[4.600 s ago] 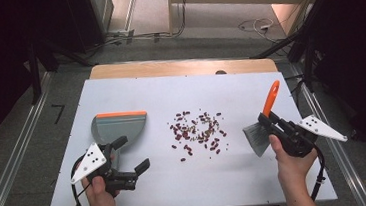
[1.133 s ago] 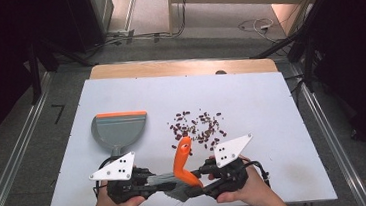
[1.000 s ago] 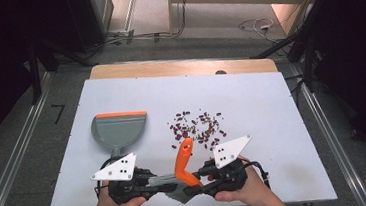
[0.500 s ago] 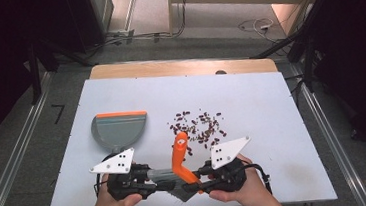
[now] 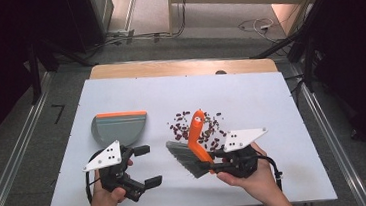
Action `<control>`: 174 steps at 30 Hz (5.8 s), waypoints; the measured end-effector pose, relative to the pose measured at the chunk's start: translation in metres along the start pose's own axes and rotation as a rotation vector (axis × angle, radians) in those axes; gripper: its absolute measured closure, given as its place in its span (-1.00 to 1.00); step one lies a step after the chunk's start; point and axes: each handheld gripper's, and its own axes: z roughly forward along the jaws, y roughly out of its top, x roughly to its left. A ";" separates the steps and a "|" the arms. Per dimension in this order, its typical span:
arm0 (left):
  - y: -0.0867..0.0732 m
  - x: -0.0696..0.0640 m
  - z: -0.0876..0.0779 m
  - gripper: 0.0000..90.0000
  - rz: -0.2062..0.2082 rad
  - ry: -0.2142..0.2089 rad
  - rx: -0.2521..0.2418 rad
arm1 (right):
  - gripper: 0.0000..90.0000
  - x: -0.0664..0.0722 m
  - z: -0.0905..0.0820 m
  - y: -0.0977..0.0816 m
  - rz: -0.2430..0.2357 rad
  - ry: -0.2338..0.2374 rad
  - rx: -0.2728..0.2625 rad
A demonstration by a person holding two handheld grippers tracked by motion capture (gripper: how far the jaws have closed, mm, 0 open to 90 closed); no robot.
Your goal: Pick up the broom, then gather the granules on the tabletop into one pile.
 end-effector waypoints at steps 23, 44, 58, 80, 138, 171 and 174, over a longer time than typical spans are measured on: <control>-0.006 0.009 -0.012 -0.99 -0.008 0.086 -0.009 | 0.53 -0.074 -0.011 0.032 -0.001 -0.324 0.148; -0.010 0.011 -0.013 -0.99 -0.009 0.122 -0.016 | 0.53 -0.164 0.051 0.041 -0.142 -0.690 0.637; -0.011 0.012 -0.014 -0.99 -0.015 0.139 -0.018 | 0.53 -0.154 0.083 0.031 -0.197 -0.636 0.780; -0.012 0.013 -0.012 -0.99 -0.015 0.142 -0.009 | 0.53 -0.149 0.102 0.049 -0.339 -0.653 0.770; -0.013 0.016 -0.013 -0.99 -0.037 0.154 -0.012 | 0.53 -0.104 0.119 0.060 -0.652 -0.430 0.715; -0.014 0.016 -0.013 -0.99 -0.032 0.154 -0.007 | 0.53 -0.070 0.120 0.042 -0.738 -0.322 0.752; -0.013 0.016 -0.015 -0.99 -0.036 0.159 -0.013 | 0.53 -0.069 0.114 0.050 -0.675 -0.323 0.705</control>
